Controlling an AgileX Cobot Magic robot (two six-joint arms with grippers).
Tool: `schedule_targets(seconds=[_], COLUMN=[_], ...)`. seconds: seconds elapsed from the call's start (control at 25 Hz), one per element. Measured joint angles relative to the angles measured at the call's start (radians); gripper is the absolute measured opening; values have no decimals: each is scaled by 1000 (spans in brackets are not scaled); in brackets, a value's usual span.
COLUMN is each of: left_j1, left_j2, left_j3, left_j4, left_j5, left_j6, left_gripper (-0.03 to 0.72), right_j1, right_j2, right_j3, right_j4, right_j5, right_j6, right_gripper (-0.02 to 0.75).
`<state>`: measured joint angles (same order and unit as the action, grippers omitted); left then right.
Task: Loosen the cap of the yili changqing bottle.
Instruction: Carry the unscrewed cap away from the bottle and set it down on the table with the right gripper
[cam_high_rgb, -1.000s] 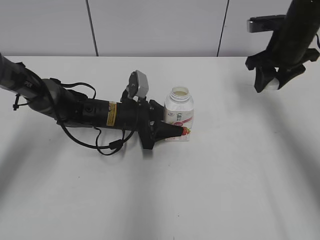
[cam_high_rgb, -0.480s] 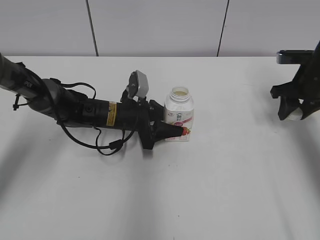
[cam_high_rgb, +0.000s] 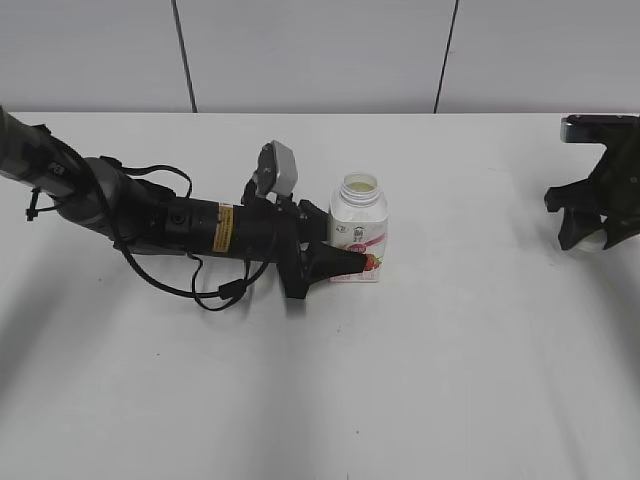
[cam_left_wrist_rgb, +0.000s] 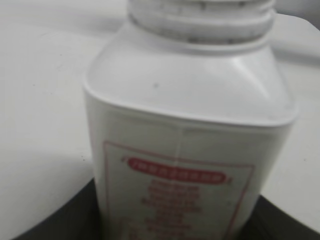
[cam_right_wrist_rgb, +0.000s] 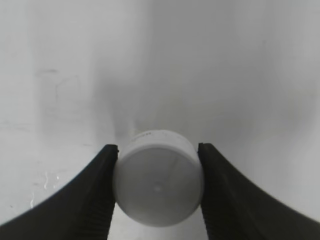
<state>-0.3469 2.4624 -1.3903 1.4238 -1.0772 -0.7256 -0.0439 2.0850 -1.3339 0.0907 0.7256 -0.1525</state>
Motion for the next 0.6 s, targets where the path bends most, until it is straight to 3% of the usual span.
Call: schedule_targets(seconds=[0.6], left_j1=[0], left_j2=[0], left_j3=[0], left_j4=[0], left_j5=[0], left_j6=[0], left_gripper=[382], right_j1=[0], right_j2=[0], right_j3=[1], right_j4=[0], right_j5=[-13], right_j6=[11], right_gripper=[386])
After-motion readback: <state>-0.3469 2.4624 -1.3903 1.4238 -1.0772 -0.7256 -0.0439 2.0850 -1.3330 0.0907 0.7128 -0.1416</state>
